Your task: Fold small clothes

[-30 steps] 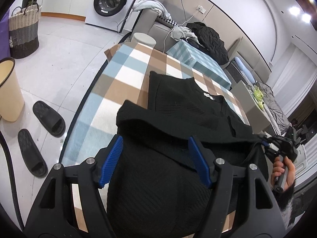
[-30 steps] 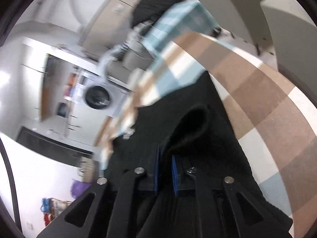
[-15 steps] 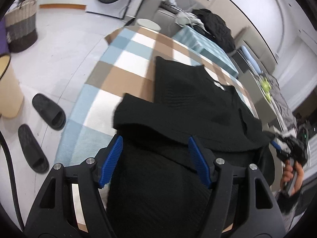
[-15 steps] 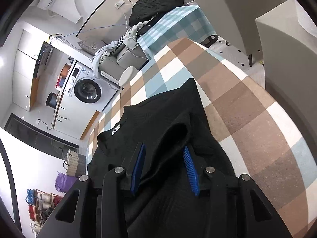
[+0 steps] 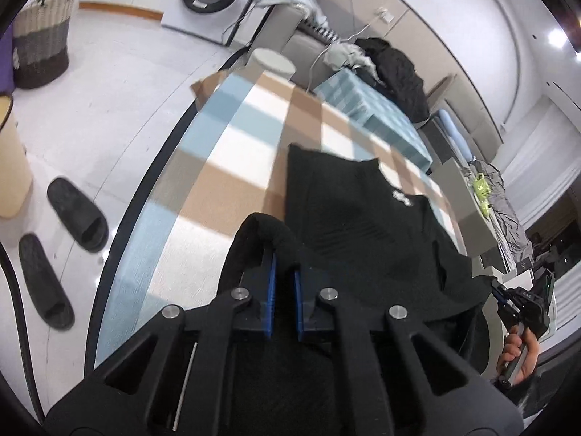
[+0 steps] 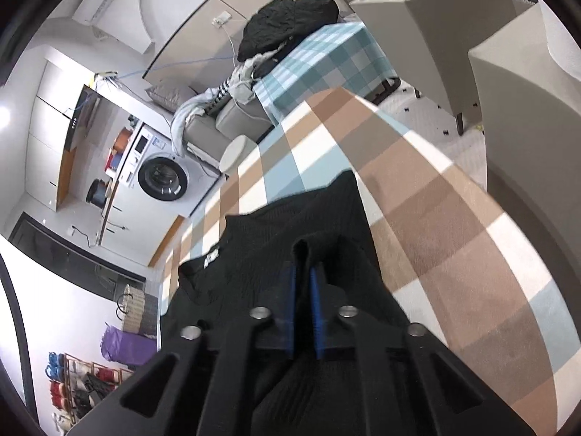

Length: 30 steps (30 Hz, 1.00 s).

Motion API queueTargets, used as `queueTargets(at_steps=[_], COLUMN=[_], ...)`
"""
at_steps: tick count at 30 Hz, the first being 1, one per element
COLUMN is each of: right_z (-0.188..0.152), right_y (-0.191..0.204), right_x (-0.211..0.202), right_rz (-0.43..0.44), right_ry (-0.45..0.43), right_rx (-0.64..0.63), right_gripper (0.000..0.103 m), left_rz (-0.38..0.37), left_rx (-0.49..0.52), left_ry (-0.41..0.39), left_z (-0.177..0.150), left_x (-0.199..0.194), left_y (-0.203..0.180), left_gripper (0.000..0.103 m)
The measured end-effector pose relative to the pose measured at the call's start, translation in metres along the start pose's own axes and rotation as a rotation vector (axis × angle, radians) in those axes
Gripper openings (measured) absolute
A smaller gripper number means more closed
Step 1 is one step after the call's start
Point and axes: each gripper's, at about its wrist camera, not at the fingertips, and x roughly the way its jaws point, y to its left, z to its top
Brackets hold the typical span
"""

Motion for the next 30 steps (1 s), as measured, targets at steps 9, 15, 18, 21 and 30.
queueTargets(at_steps=[9, 15, 18, 21, 30], right_z=[0.033, 0.046, 0.037, 0.019, -0.038], right_y=[0.005, -0.007, -0.015, -0.021, -0.021], right_x=[0.027, 0.04, 0.029, 0.018, -0.007], right_rz=[0.013, -0.075, -0.105, -0.145, -0.214], right_ry=[-0.021, 0.006, 0.048, 0.084, 0.125], right_rx=[0.075, 0.071, 0.012, -0.065, -0.342], right_gripper=[0.006, 0.045, 0.054, 0.056, 0.061], left_rz=[-0.05, -0.005, 0.014, 0.041, 0.112], left_rx=[-0.028, -0.076, -0.079, -0.024, 0.19], left_ry=[-0.053, 0.009, 0.009, -0.006, 0.037], left_z=[0.046, 0.062, 0.054, 0.038, -0.03], left_x=[0.015, 0.047, 0.043, 0.029, -0.005], left_y=[-0.013, -0.003, 0.003, -0.002, -0.032], left_gripper=[0.005, 0.021, 0.047, 0.059, 0.068])
